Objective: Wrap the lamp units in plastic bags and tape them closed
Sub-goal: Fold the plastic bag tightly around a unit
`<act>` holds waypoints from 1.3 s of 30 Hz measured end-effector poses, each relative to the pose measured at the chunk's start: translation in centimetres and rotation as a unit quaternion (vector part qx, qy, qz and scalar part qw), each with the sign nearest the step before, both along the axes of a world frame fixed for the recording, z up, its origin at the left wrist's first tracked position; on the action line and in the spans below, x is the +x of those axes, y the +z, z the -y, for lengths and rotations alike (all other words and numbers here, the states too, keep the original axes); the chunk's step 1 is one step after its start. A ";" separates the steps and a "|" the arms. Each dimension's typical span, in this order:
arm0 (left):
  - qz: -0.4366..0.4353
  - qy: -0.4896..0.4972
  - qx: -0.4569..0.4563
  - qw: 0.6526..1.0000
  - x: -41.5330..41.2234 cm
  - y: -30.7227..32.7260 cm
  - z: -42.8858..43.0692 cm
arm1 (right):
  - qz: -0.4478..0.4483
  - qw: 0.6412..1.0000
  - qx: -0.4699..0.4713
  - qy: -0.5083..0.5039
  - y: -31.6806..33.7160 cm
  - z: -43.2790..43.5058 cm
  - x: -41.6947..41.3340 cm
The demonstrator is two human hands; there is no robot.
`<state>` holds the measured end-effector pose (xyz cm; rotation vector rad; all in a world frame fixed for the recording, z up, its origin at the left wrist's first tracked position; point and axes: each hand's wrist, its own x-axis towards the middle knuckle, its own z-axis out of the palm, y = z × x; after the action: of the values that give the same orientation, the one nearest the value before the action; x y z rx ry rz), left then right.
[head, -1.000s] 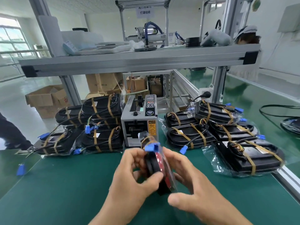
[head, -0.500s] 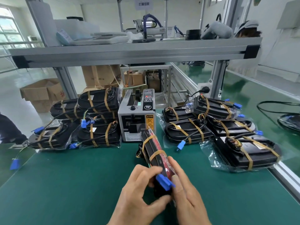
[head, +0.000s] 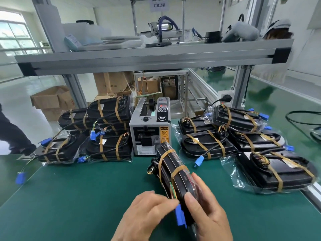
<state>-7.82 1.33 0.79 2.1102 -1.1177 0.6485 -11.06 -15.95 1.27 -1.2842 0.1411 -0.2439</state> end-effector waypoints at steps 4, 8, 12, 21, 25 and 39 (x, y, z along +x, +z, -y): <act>-0.195 0.146 -0.235 0.941 3.1 3.5 1.1 | -0.009 1.000 0.021 -0.003 0.2 0.0 0.0; -0.469 0.216 -0.419 0.747 11.1 6.0 2.4 | -0.010 1.000 0.023 -0.016 0.4 -0.4 0.3; -0.564 0.242 -0.485 0.623 15.6 6.1 3.4 | -0.009 0.999 0.043 -0.031 1.0 0.1 1.1; -0.582 0.265 -0.538 0.549 17.9 6.9 4.8 | -0.009 1.000 -0.003 -0.025 0.0 -0.1 1.0; -0.534 0.271 -0.579 0.553 17.6 6.7 5.2 | -0.014 0.999 -0.004 -0.044 0.2 0.7 3.1; -0.468 0.104 -0.278 0.832 6.2 8.9 2.5 | 0.041 0.998 -0.027 0.046 -1.7 -0.6 4.5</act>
<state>-1.62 -1.17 9.69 1.6676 -0.1108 -0.0404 -6.60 -15.33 -0.46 -1.3279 0.0054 -0.2214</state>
